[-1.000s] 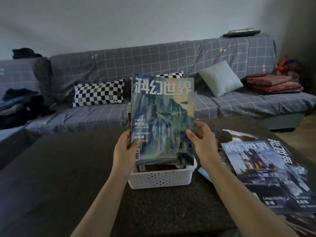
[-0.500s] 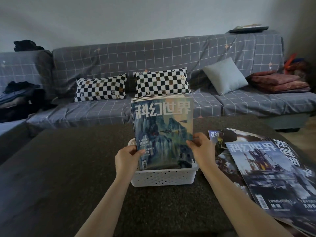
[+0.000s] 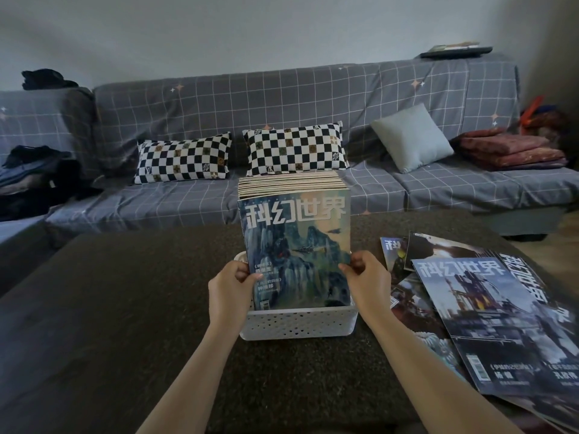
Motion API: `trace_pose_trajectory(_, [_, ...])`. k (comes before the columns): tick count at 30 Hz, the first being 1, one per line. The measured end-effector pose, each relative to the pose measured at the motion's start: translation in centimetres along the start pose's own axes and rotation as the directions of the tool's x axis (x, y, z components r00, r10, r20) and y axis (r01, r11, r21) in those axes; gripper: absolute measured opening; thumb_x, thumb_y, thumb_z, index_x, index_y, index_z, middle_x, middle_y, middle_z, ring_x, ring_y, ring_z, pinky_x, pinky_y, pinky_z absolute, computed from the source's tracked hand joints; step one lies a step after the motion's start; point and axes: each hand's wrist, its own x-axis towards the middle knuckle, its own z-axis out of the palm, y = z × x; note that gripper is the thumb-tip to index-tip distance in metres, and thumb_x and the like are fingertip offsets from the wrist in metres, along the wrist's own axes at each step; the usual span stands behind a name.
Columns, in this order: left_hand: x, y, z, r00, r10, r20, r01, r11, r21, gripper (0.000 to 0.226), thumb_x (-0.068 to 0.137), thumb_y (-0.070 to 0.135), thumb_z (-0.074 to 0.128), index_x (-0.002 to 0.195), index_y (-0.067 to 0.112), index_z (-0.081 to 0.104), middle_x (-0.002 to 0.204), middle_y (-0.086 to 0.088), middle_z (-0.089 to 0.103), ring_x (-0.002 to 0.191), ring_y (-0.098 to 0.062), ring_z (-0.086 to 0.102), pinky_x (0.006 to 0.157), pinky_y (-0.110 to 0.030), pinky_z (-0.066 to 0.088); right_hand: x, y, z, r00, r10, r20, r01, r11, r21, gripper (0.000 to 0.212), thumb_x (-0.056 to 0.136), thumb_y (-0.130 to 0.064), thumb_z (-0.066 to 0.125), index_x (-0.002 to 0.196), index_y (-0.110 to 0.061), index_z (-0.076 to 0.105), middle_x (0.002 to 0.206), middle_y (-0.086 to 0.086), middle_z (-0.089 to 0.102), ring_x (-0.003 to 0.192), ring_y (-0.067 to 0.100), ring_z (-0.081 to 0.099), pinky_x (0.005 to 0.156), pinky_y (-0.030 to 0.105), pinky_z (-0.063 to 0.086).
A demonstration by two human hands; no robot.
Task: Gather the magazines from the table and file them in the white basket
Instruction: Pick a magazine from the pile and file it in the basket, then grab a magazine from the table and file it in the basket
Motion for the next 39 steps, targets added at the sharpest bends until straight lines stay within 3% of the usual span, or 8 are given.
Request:
trace_pose_trajectory(8, [0.0,-0.4,0.2,0.990,0.097,-0.104,-0.098,0.995,0.000,0.020,0.084,0.020,0.072,0.103,0.016,0.070,0.090,0.009,0.070,0.074,0.004,0.060,0.060,-0.004,0.039,0.0,0.2,0.5,1.000,-0.029,0.009,0.028,1.000,0.011,0.034,0.085,-0.020,0.066,0.119,-0.015,0.061,0.107,0.001,0.067,0.089,0.010,0.061,0.074,0.015,0.042])
trace_pose_trajectory(13, [-0.2,-0.1,0.2,0.988,0.132,-0.079,-0.126,0.990,0.070,0.023,0.090,0.018,0.066,0.109,0.007,0.072,0.060,0.023,0.056,0.048,0.000,0.054,0.043,-0.007,0.040,-0.1,0.0,0.4,0.998,-0.055,0.010,0.056,0.996,-0.072,0.038,0.089,-0.023,0.061,0.126,-0.015,0.060,0.106,0.001,0.071,0.092,0.015,0.065,0.073,0.020,0.045])
trace_pose_trajectory(19, [0.0,-0.1,0.0,0.988,0.133,-0.072,-0.126,0.987,0.105,0.027,0.091,0.021,0.063,0.115,0.007,0.069,0.064,0.015,0.059,0.048,-0.001,0.053,0.042,-0.008,0.040,-0.3,0.1,0.4,0.994,-0.100,0.046,0.105,0.988,-0.117,0.046,0.090,-0.023,0.061,0.134,-0.013,0.051,0.103,0.005,0.072,0.086,0.015,0.065,0.071,0.020,0.047])
trace_pose_trajectory(21, [-0.3,0.1,0.0,0.988,0.148,-0.044,-0.143,0.985,0.100,0.030,0.092,0.023,0.063,0.119,0.011,0.068,0.074,0.015,0.063,0.061,-0.001,0.059,0.049,-0.007,0.043,-0.4,0.1,0.3,0.992,-0.100,0.079,0.109,0.988,-0.114,0.051,0.090,-0.024,0.061,0.137,-0.011,0.047,0.106,0.004,0.070,0.088,0.013,0.064,0.071,0.016,0.044])
trace_pose_trajectory(24, [-1.2,0.5,0.3,0.996,0.071,-0.047,-0.071,0.997,-0.009,0.050,0.090,0.029,0.065,0.135,0.017,0.050,0.120,0.002,0.055,0.095,-0.010,0.059,0.073,-0.013,0.047,-0.8,0.0,0.0,0.994,-0.077,0.077,0.081,0.996,-0.043,0.051,0.089,-0.022,0.061,0.137,-0.011,0.047,0.115,0.004,0.067,0.101,0.015,0.063,0.080,0.018,0.045])
trace_pose_trajectory(30, [-3.6,2.1,0.5,0.980,0.147,-0.136,-0.164,0.979,-0.121,0.030,0.089,0.023,0.065,0.117,0.018,0.055,0.113,0.004,0.047,0.094,-0.007,0.054,0.075,-0.016,0.044,-1.6,0.5,-2.3,0.999,-0.048,-0.016,0.048,0.998,0.029,0.035,0.088,-0.027,0.063,0.121,-0.016,0.059,0.107,-0.002,0.068,0.087,0.004,0.057,0.071,0.013,0.041])
trace_pose_trajectory(35, [-6.2,5.4,2.7,0.957,0.290,-0.005,-0.287,0.942,-0.175,0.012,0.090,0.021,0.064,0.101,0.026,0.060,0.098,0.012,0.055,0.086,0.011,0.054,0.068,-0.004,0.043,-2.3,2.6,-6.4,0.999,0.021,-0.031,-0.024,0.996,-0.081,0.033,0.087,-0.025,0.063,0.119,-0.021,0.059,0.109,-0.003,0.065,0.088,0.007,0.055,0.075,0.024,0.044])
trace_pose_trajectory(39, [-8.9,8.3,6.6,0.943,0.278,0.180,-0.230,0.941,-0.250,0.015,0.091,0.024,0.063,0.106,0.026,0.061,0.102,0.011,0.058,0.084,0.006,0.057,0.068,-0.004,0.044,-2.5,5.3,-10.7,0.989,0.148,0.001,-0.145,0.969,-0.201,0.033,0.086,-0.025,0.064,0.119,-0.023,0.059,0.114,0.002,0.063,0.095,0.014,0.057,0.077,0.030,0.048])
